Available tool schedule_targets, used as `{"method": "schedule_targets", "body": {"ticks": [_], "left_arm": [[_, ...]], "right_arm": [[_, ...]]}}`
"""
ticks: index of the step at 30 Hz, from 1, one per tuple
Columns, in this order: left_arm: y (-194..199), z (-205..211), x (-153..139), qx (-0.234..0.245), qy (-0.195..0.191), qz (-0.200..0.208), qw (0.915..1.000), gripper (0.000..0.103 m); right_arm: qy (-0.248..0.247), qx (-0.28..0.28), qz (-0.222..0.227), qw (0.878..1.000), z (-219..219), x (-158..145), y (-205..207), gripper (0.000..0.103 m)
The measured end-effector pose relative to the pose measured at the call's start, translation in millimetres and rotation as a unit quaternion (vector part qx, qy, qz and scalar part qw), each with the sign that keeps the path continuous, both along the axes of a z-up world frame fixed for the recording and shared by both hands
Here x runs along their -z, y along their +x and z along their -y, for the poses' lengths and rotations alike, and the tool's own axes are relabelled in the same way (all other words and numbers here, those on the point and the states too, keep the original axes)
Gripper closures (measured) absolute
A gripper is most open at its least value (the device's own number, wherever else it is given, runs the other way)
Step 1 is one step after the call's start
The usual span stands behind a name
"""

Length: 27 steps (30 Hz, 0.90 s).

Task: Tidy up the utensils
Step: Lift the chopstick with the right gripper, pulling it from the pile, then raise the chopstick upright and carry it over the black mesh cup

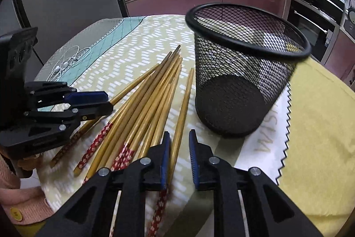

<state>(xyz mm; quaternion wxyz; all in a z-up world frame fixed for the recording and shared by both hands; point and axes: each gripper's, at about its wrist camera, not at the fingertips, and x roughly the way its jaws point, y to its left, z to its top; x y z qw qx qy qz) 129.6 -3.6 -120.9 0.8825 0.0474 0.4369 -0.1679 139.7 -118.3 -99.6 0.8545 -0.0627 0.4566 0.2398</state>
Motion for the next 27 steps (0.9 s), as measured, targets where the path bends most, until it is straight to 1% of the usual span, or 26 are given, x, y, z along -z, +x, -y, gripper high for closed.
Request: {"method": "schedule_targets", "body": {"ticks": [2,4,5,6,7,9,12,15,18,20,24,27], "left_arm": [[5.5,1.8,0.2,0.002,0.003,-0.001,1.0000,0.078],[11.0,4.2,-0.4,0.003,0.006,-0.002,1.0000,0.079],[12.5,5.4,-0.5,0.001,0.009,-0.002,1.0000,0.090],[15.2,6.7,-0.4,-0.001,0.010,-0.005,0.9999,0.094],[15.1,7.8,-0.9,-0.003,0.009,-0.005,0.9999,0.095],[14.3,9.0,-2.3,-0.008,0.009,-0.002,0.9999,0.095],[9.5,6.3,-9.7,-0.013,-0.008,0.008,0.9999,0.095],[1.7,0.1,-25.4,-0.009,-0.029,0.023,0.9993,0.095],[-9.4,-5.9,-50.8,0.004,-0.064,0.044,0.9970,0.096],[-16.2,-7.5,-65.3,0.011,-0.077,0.060,0.9952,0.096],[-31.0,-10.0,-99.9,0.034,-0.113,0.094,0.9886,0.096],[-37.5,-11.6,-117.7,0.047,-0.136,0.109,0.9836,0.096]], "right_arm": [[-0.006,0.000,0.003,1.000,-3.7,-0.1,2.6,0.086],[0.001,0.003,0.000,1.000,-4.2,0.0,4.9,0.094],[0.009,0.004,-0.004,1.000,-2.9,-0.1,6.2,0.096],[0.016,0.006,-0.007,1.000,-1.5,-0.5,7.0,0.097],[0.024,0.008,-0.008,1.000,0.6,-1.5,7.1,0.097],[0.032,0.011,-0.001,0.999,4.6,-6.2,4.2,0.098],[0.052,0.001,0.013,0.999,11.5,-19.0,-4.5,0.098],[0.073,-0.008,0.035,0.997,20.0,-35.0,-14.0,0.098],[0.096,-0.021,0.064,0.993,29.1,-55.6,-25.9,0.098],[0.110,-0.024,0.083,0.990,35.9,-68.7,-32.7,0.098],[0.141,-0.018,0.107,0.984,53.5,-90.4,-41.4,0.098],[0.152,-0.014,0.122,0.981,62.9,-100.7,-45.0,0.098]]}}
